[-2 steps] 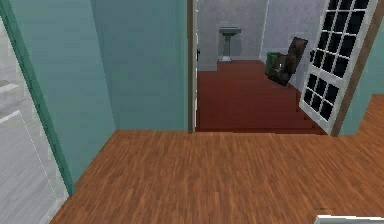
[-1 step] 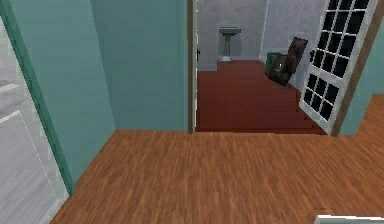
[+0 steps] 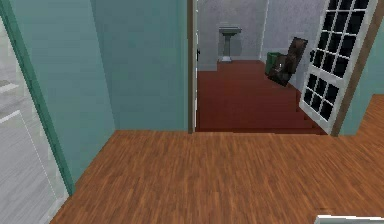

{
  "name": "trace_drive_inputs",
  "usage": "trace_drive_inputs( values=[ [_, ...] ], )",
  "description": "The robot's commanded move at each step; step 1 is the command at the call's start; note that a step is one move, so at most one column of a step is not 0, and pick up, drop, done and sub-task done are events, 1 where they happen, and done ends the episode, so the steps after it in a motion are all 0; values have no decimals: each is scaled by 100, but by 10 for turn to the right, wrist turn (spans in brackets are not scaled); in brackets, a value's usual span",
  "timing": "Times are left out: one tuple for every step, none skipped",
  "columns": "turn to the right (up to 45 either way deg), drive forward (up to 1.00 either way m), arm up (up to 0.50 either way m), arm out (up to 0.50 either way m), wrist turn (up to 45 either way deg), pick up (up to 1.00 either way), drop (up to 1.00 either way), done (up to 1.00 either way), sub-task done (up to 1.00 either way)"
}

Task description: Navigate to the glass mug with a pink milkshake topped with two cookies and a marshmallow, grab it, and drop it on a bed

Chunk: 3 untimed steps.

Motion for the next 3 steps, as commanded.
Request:
trace_drive_inputs(
  values=[
    [0, 0, 0, 0, 390, 0, 0, 0, 0],
    [0, 0, -40, 0, 0, 0, 0, 0, 0],
    [0, 0, -32, 0, 0, 0, 0, 0, 0]
  ],
)
